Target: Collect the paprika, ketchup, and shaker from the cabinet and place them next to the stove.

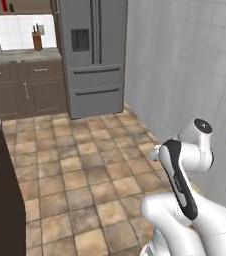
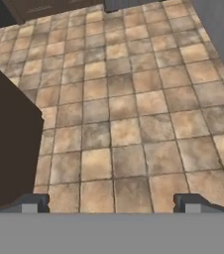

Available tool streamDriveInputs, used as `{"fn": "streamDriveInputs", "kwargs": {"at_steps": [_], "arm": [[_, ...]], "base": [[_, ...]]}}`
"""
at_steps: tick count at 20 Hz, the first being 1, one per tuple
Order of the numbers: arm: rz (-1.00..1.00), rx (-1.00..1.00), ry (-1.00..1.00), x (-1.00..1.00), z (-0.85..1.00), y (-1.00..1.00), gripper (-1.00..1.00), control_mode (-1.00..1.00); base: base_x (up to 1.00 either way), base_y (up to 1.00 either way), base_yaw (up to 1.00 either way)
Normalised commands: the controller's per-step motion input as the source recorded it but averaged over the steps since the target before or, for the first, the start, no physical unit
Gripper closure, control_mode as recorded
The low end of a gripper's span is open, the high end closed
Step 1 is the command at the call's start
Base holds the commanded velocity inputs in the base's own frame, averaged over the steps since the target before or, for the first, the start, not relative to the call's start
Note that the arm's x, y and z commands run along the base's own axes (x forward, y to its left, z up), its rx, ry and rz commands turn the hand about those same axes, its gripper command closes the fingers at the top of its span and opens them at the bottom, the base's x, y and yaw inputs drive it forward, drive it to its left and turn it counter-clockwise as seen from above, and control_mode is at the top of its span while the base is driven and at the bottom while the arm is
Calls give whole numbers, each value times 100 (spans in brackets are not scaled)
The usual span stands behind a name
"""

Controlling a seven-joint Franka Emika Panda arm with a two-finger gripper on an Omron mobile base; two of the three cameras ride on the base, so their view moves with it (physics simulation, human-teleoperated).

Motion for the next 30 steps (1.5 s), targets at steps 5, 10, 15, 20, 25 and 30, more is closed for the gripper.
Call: {"fn": "streamDriveInputs", "kwargs": {"at_steps": [5, 10, 15, 20, 25, 30], "arm": [[0, 0, 0, 0, 0, 0, -100, 100], [0, 0, 0, 0, 0, 0, -100, 100], [0, 0, 0, 0, 0, 0, -100, 100], [0, 0, 0, 0, 0, 0, -100, 100], [0, 0, 0, 0, 0, 0, -100, 100], [0, 0, 0, 0, 0, 0, -100, 100]], "base": [[100, -20, 28], [100, -16, 20], [100, -9, 13], [100, -10, 11], [100, -3, 9], [100, 0, 3]]}}
